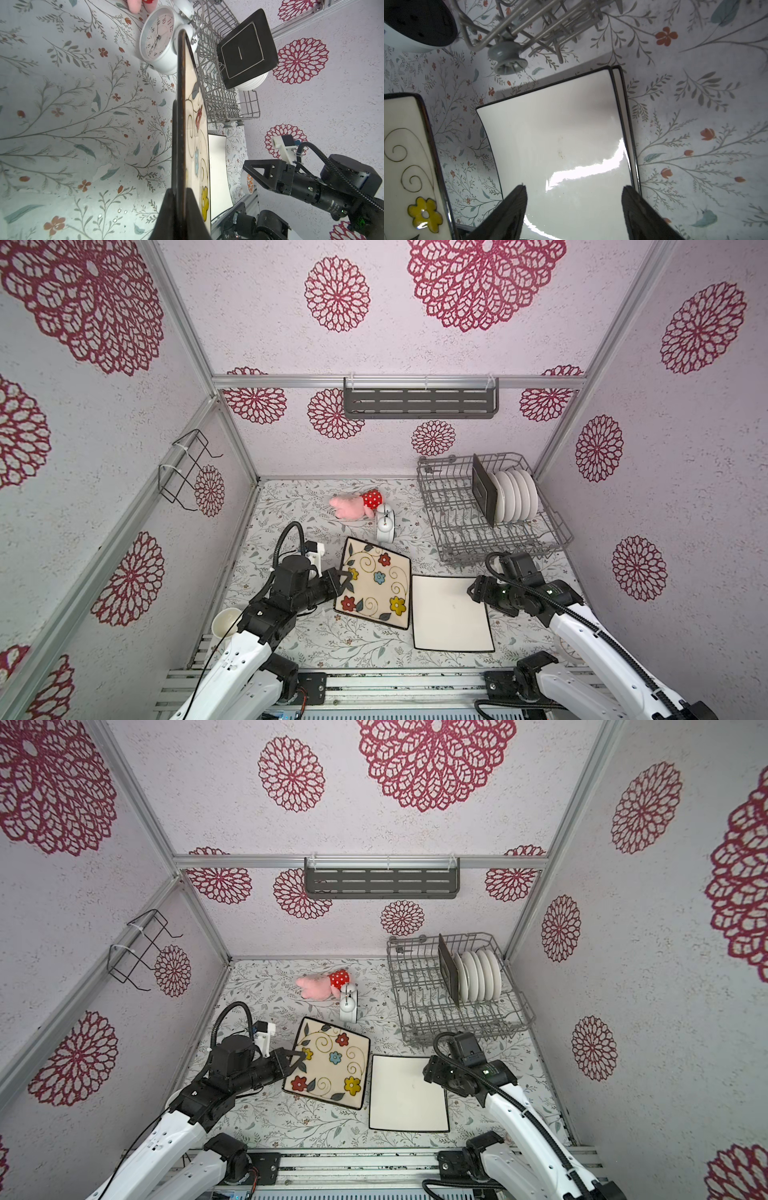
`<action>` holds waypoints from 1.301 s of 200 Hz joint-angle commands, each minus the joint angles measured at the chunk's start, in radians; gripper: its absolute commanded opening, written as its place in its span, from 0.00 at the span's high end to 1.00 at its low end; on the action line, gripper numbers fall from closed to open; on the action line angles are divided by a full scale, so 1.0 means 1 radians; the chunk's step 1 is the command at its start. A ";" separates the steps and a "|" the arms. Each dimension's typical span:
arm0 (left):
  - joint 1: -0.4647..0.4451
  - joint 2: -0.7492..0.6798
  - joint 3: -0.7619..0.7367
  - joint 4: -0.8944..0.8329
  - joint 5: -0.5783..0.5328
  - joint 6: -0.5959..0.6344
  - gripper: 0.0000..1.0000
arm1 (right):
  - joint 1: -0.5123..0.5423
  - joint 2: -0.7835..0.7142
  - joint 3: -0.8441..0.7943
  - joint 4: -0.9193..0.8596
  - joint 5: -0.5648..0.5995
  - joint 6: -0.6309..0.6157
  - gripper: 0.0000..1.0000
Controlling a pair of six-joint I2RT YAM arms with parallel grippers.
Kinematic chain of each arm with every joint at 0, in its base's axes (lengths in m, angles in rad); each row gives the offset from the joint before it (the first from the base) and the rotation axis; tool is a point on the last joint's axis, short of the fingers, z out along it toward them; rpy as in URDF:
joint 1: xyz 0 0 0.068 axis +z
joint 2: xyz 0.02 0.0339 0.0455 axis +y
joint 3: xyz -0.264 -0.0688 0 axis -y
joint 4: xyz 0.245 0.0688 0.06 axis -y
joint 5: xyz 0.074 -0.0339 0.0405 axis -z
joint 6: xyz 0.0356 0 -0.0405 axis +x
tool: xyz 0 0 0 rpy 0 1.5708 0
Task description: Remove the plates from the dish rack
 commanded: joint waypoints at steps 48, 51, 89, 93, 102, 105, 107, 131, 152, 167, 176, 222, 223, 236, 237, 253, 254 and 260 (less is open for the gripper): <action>-0.096 -0.026 -0.016 0.251 -0.048 -0.107 1.00 | -0.007 0.005 -0.015 -0.015 0.048 0.016 0.24; -0.100 -0.027 -0.016 0.253 -0.053 -0.108 1.00 | -0.007 0.004 -0.018 -0.012 0.048 0.017 0.24; -0.140 -0.002 -0.031 0.310 -0.096 -0.139 1.00 | -0.007 0.002 -0.057 0.032 0.021 0.035 0.24; -0.144 0.000 -0.032 0.315 -0.101 -0.141 1.00 | -0.007 0.001 -0.059 0.036 0.020 0.035 0.24; -0.157 0.006 -0.035 0.326 -0.113 -0.144 1.00 | -0.007 -0.005 -0.063 0.041 0.019 0.037 0.24; -0.160 0.007 -0.036 0.329 -0.116 -0.145 1.00 | -0.007 -0.005 -0.064 0.042 0.019 0.037 0.24; -0.161 0.009 -0.036 0.331 -0.118 -0.145 1.00 | -0.008 -0.005 -0.065 0.042 0.020 0.036 0.24; -0.184 0.021 -0.041 0.343 -0.135 -0.148 1.00 | -0.007 -0.007 -0.069 0.046 0.023 0.039 0.23; -0.198 0.022 -0.047 0.356 -0.152 -0.155 1.00 | -0.007 -0.010 -0.075 0.053 0.026 0.040 0.23; -0.208 0.022 -0.051 0.354 -0.162 -0.156 1.00 | -0.007 -0.013 -0.078 0.058 0.028 0.044 0.22; -0.215 0.022 -0.054 0.354 -0.167 -0.158 1.00 | -0.007 -0.015 -0.082 0.064 0.026 0.046 0.21; -0.242 0.003 -0.073 0.328 -0.192 -0.170 1.00 | -0.008 -0.018 -0.083 0.080 0.017 0.045 0.17; -0.242 0.003 -0.074 0.328 -0.193 -0.170 1.00 | -0.007 -0.019 -0.083 0.081 0.016 0.045 0.17; -0.247 0.000 -0.077 0.323 -0.200 -0.172 1.00 | -0.007 -0.014 -0.082 0.085 0.008 0.045 0.17; -0.248 0.000 -0.078 0.323 -0.200 -0.172 1.00 | -0.007 -0.014 -0.082 0.086 0.008 0.045 0.17; -0.254 0.003 -0.081 0.324 -0.206 -0.174 1.00 | -0.008 -0.012 -0.085 0.092 0.002 0.044 0.16; -0.255 0.003 -0.081 0.324 -0.207 -0.173 1.00 | -0.007 -0.012 -0.086 0.093 0.001 0.044 0.15; -0.257 0.005 -0.082 0.326 -0.211 -0.175 1.00 | -0.009 -0.012 -0.088 0.097 0.000 0.044 0.15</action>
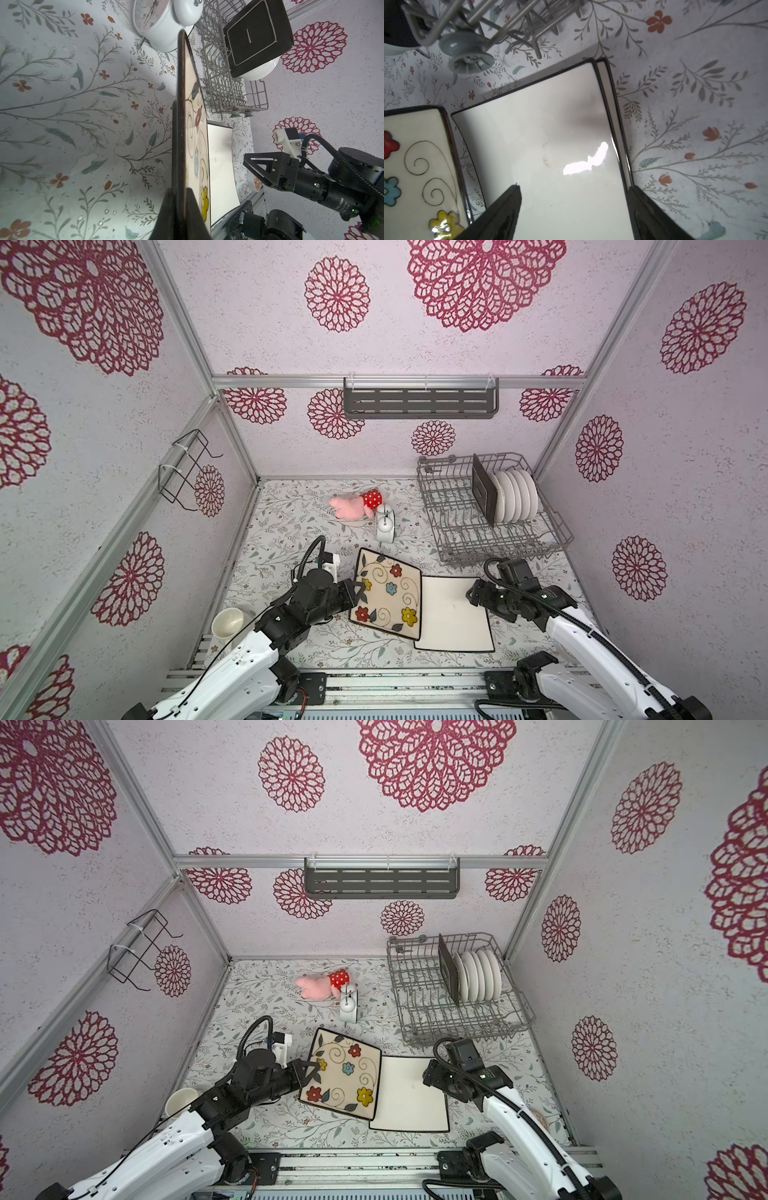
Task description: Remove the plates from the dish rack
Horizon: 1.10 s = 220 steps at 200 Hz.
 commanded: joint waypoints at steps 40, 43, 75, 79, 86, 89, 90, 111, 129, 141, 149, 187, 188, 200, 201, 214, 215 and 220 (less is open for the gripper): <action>-0.028 -0.008 0.012 0.200 -0.014 -0.055 1.00 | -0.003 -0.005 -0.007 0.035 -0.023 0.022 0.13; -0.029 -0.007 0.013 0.197 -0.015 -0.055 1.00 | -0.004 -0.007 -0.007 0.035 -0.023 0.022 0.13; -0.035 -0.010 0.002 0.184 -0.024 -0.059 1.00 | -0.004 -0.009 -0.012 0.034 -0.018 0.022 0.12; -0.037 -0.011 0.000 0.182 -0.024 -0.061 1.00 | -0.003 -0.011 -0.014 0.035 -0.018 0.022 0.12; -0.038 -0.013 -0.004 0.181 -0.028 -0.064 1.00 | -0.004 -0.012 -0.017 0.038 -0.019 0.024 0.12; -0.038 -0.013 -0.005 0.181 -0.028 -0.065 1.00 | -0.003 -0.010 -0.018 0.038 -0.020 0.023 0.12; -0.038 -0.013 -0.006 0.181 -0.029 -0.065 1.00 | -0.003 -0.009 -0.018 0.039 -0.020 0.023 0.12; -0.045 -0.015 -0.012 0.173 -0.044 -0.069 1.00 | -0.004 -0.007 -0.025 0.047 -0.022 0.024 0.11; -0.055 -0.013 -0.013 0.160 -0.064 -0.064 1.00 | -0.003 -0.008 -0.030 0.055 -0.023 0.024 0.11; -0.060 -0.008 -0.014 0.158 -0.074 -0.059 1.00 | -0.003 -0.006 -0.033 0.060 -0.027 0.025 0.10; -0.066 -0.003 -0.014 0.158 -0.078 -0.056 1.00 | -0.004 -0.007 -0.034 0.060 -0.026 0.023 0.10; -0.102 0.023 -0.011 0.156 -0.107 -0.048 1.00 | -0.004 -0.009 -0.039 0.062 -0.024 0.021 0.09; -0.103 0.024 -0.011 0.156 -0.108 -0.048 1.00 | -0.003 -0.009 -0.040 0.062 -0.024 0.021 0.09; -0.114 0.031 -0.009 0.156 -0.119 -0.048 1.00 | -0.004 -0.009 -0.044 0.065 -0.026 0.022 0.09; -0.114 0.031 -0.009 0.156 -0.120 -0.048 1.00 | -0.003 -0.009 -0.044 0.066 -0.026 0.022 0.09; -0.124 0.034 -0.009 0.156 -0.132 -0.049 1.00 | -0.003 -0.011 -0.048 0.069 -0.027 0.023 0.09; -0.125 0.035 -0.009 0.156 -0.132 -0.049 1.00 | -0.003 -0.011 -0.048 0.068 -0.027 0.024 0.09; -0.129 0.036 -0.009 0.156 -0.138 -0.051 1.00 | -0.004 -0.011 -0.050 0.070 -0.028 0.023 0.09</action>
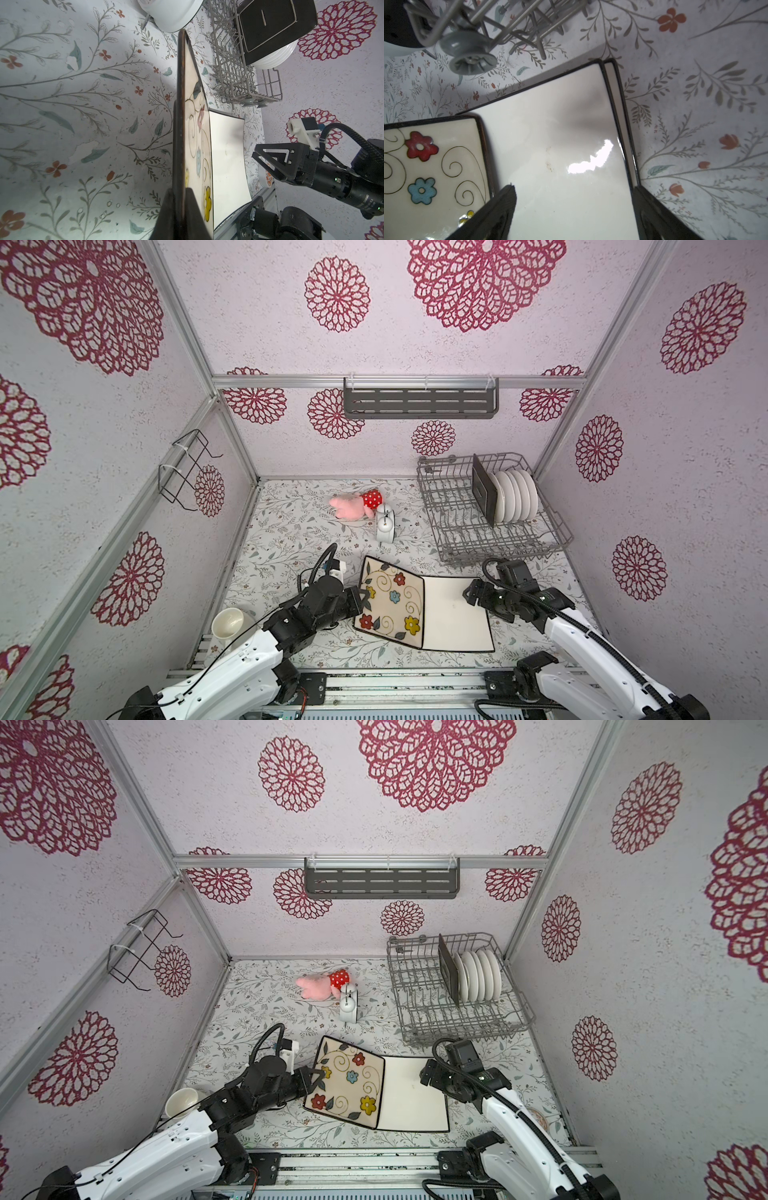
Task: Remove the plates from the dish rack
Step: 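Tilt the flower-painted plate down onto the white plate with the left gripper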
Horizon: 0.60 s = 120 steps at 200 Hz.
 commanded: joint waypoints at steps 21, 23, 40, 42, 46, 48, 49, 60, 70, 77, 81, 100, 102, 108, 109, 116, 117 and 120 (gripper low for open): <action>-0.039 -0.009 0.022 0.116 -0.072 -0.020 1.00 | -0.004 -0.010 -0.014 0.014 -0.012 0.017 0.08; -0.041 -0.008 0.022 0.114 -0.076 -0.020 1.00 | -0.003 -0.009 -0.014 0.015 -0.012 0.017 0.08; -0.056 -0.007 0.023 0.113 -0.098 -0.026 1.00 | -0.004 -0.007 -0.015 0.021 -0.016 0.017 0.08; -0.057 -0.007 0.023 0.113 -0.101 -0.027 1.00 | -0.004 -0.006 -0.015 0.023 -0.017 0.017 0.08; -0.061 -0.006 0.023 0.113 -0.104 -0.028 1.00 | -0.004 -0.005 -0.015 0.024 -0.017 0.016 0.08; -0.062 -0.005 0.023 0.114 -0.107 -0.028 1.00 | -0.005 -0.004 -0.017 0.026 -0.017 0.016 0.08; -0.064 -0.004 0.023 0.114 -0.108 -0.028 1.00 | -0.004 -0.004 -0.017 0.026 -0.018 0.017 0.08; -0.076 0.001 0.024 0.116 -0.121 -0.031 1.00 | -0.003 -0.003 -0.018 0.033 -0.021 0.018 0.08; -0.087 0.007 0.026 0.117 -0.134 -0.032 1.00 | -0.004 0.001 -0.021 0.039 -0.022 0.016 0.08; -0.093 0.011 0.027 0.117 -0.144 -0.032 1.00 | -0.004 0.003 -0.023 0.044 -0.024 0.017 0.08; -0.097 0.014 0.028 0.118 -0.148 -0.032 1.00 | -0.004 0.004 -0.024 0.047 -0.025 0.017 0.08; -0.113 0.030 0.028 0.127 -0.168 -0.034 1.00 | -0.004 0.012 -0.025 0.055 -0.030 0.016 0.08; -0.116 0.031 0.027 0.128 -0.170 -0.034 1.00 | -0.004 0.013 -0.025 0.056 -0.030 0.016 0.08; -0.122 0.037 0.027 0.133 -0.174 -0.034 1.00 | -0.004 0.016 -0.025 0.058 -0.030 0.015 0.08; -0.123 0.037 0.027 0.133 -0.175 -0.034 1.00 | -0.004 0.016 -0.025 0.058 -0.031 0.015 0.08; -0.127 0.043 0.027 0.139 -0.180 -0.037 1.00 | -0.004 0.017 -0.025 0.063 -0.033 0.015 0.08; -0.128 0.044 0.026 0.139 -0.181 -0.036 1.00 | -0.003 0.018 -0.025 0.063 -0.033 0.015 0.08; -0.130 0.047 0.025 0.141 -0.182 -0.036 1.00 | -0.003 0.018 -0.026 0.064 -0.033 0.015 0.08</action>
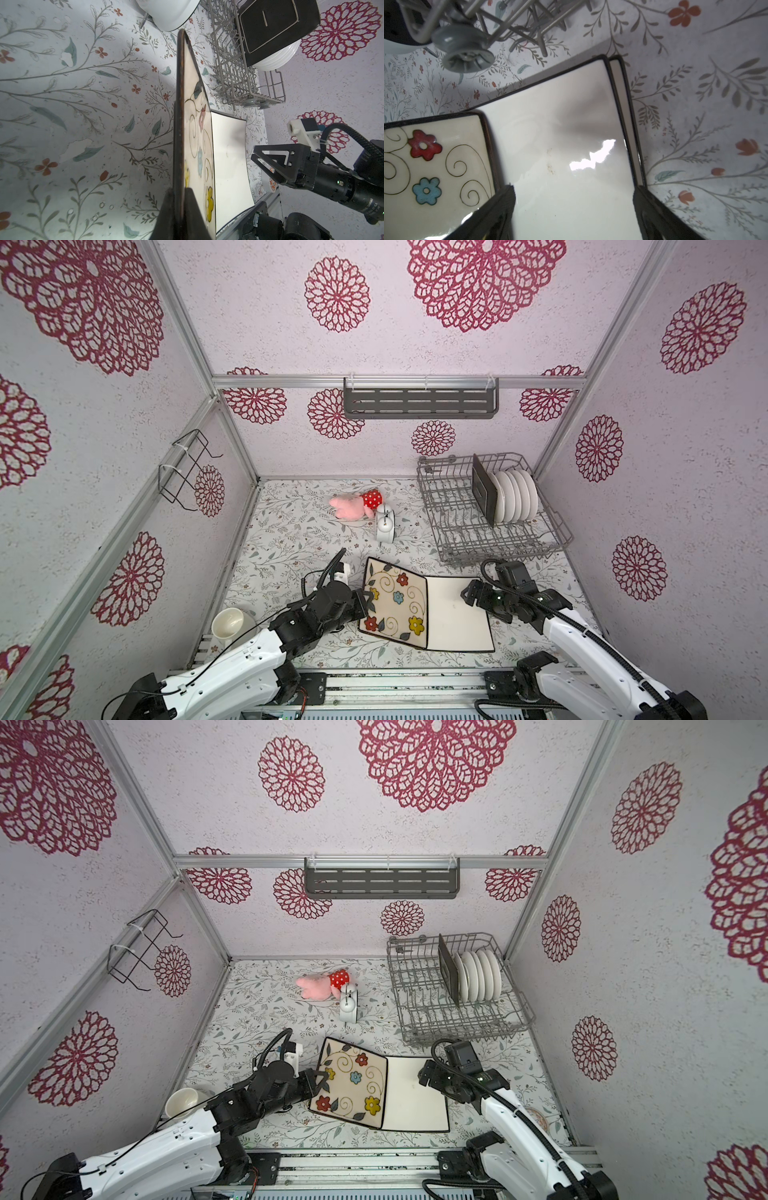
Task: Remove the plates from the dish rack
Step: 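Tilt the flower-painted plate down onto the white plate with the left gripper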
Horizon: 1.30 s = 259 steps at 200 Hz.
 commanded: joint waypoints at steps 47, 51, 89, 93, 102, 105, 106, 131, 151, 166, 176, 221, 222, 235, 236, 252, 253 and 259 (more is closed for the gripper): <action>-0.066 0.037 0.029 0.093 -0.098 0.003 1.00 | -0.004 0.027 -0.007 0.041 -0.014 0.010 0.07; -0.072 0.037 0.027 0.090 -0.105 -0.001 1.00 | -0.004 0.030 -0.008 0.046 -0.014 0.009 0.07; -0.099 0.039 0.015 0.090 -0.142 -0.027 1.00 | -0.003 0.068 -0.012 0.066 -0.015 0.005 0.07; -0.100 0.040 0.015 0.089 -0.144 -0.028 1.00 | -0.003 0.070 -0.013 0.068 -0.014 0.003 0.07; -0.104 0.044 0.017 0.092 -0.146 -0.028 1.00 | -0.004 0.078 -0.015 0.070 -0.011 -0.001 0.07; -0.105 0.044 0.017 0.093 -0.148 -0.027 1.00 | -0.004 0.081 -0.016 0.068 -0.010 -0.003 0.07; -0.105 0.045 0.017 0.093 -0.148 -0.027 1.00 | -0.004 0.082 -0.017 0.068 -0.010 -0.003 0.07; -0.113 0.058 0.022 0.096 -0.151 -0.027 1.00 | -0.004 0.087 -0.018 0.056 0.019 -0.011 0.08; -0.119 0.066 0.026 0.097 -0.154 -0.027 1.00 | -0.003 0.085 -0.018 0.049 0.037 -0.013 0.12; -0.122 0.072 0.029 0.097 -0.156 -0.026 1.00 | -0.003 0.087 -0.017 0.043 0.046 -0.016 0.16; -0.122 0.077 0.030 0.097 -0.156 -0.023 1.00 | -0.001 0.083 -0.015 0.034 0.053 -0.016 0.18; -0.124 0.102 0.033 0.107 -0.152 -0.019 1.00 | -0.001 0.026 0.006 -0.045 0.108 -0.018 0.22; -0.124 0.102 0.033 0.109 -0.152 -0.019 1.00 | -0.001 0.025 0.006 -0.047 0.109 -0.018 0.22; -0.124 0.112 0.034 0.119 -0.150 -0.015 1.00 | -0.002 0.020 0.011 -0.068 0.121 -0.022 0.23; -0.124 0.113 0.033 0.120 -0.150 -0.015 1.00 | -0.001 0.019 0.011 -0.069 0.122 -0.023 0.23; -0.123 0.129 0.035 0.138 -0.142 -0.015 1.00 | -0.001 0.021 0.010 -0.077 0.133 -0.024 0.23; -0.124 0.129 0.035 0.139 -0.141 -0.015 1.00 | -0.001 0.020 0.009 -0.077 0.133 -0.024 0.23; -0.124 0.137 0.035 0.147 -0.139 -0.015 1.00 | 0.000 0.021 0.007 -0.075 0.137 -0.025 0.23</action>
